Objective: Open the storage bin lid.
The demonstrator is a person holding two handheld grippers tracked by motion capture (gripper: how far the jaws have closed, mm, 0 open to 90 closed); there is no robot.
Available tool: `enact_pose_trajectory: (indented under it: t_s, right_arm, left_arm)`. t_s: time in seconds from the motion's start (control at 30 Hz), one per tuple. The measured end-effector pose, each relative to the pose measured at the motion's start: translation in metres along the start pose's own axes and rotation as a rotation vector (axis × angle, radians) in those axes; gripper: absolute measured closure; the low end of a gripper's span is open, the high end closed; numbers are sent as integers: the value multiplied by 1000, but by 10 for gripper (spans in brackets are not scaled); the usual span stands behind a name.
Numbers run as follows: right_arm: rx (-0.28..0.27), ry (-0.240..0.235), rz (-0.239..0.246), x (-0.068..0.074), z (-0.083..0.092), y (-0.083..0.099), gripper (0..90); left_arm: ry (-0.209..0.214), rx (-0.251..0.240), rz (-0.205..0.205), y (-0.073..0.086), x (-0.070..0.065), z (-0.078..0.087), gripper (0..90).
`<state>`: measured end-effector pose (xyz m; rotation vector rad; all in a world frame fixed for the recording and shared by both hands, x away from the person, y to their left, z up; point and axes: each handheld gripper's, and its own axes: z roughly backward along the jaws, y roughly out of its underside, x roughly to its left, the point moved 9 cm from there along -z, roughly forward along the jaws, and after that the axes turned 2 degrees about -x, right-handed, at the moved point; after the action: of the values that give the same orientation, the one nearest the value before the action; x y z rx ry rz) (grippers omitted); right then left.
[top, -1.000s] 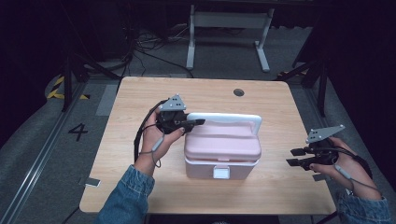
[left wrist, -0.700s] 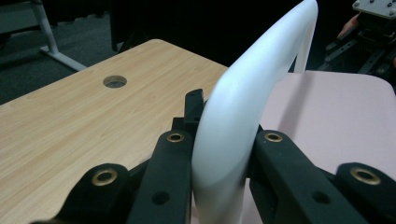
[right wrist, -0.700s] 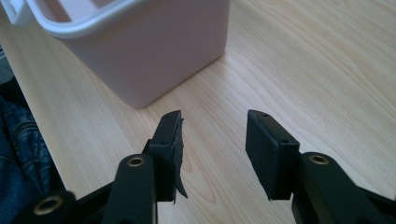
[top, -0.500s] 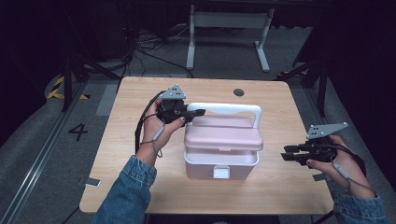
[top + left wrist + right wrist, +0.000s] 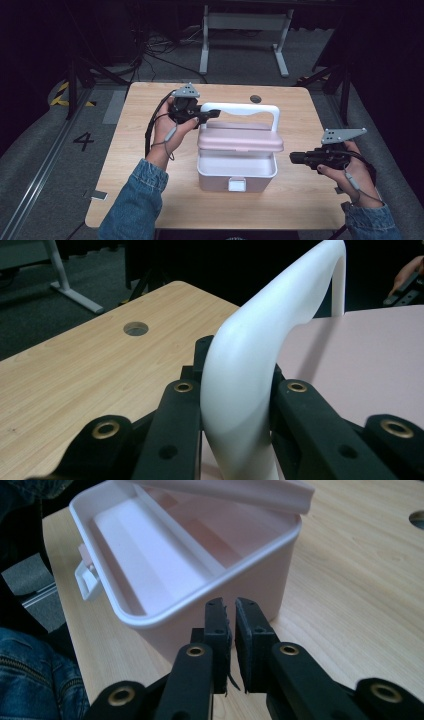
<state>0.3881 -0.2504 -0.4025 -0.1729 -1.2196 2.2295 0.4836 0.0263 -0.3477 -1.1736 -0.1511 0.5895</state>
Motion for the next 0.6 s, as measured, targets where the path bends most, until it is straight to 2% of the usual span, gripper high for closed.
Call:
enact_pose_trajectory:
  t_s: [0.17, 0.33, 0.43, 0.6]
  right_arm:
    - [-51, 18, 30, 6, -2, -11, 899]
    - [-108, 25, 41, 9, -3, -23, 900]
    - [-130, 30, 46, 11, -3, -28, 900]
    - [-199, 28, 50, 16, -6, -42, 900]
  left_arm:
    - [2, 2, 31, -6, 8, -3, 782]
    - [-13, 11, 34, -9, 15, -5, 767]
    - [-12, -3, 42, -11, 16, -7, 766]
    - [-27, 3, 42, -12, 19, -7, 758]
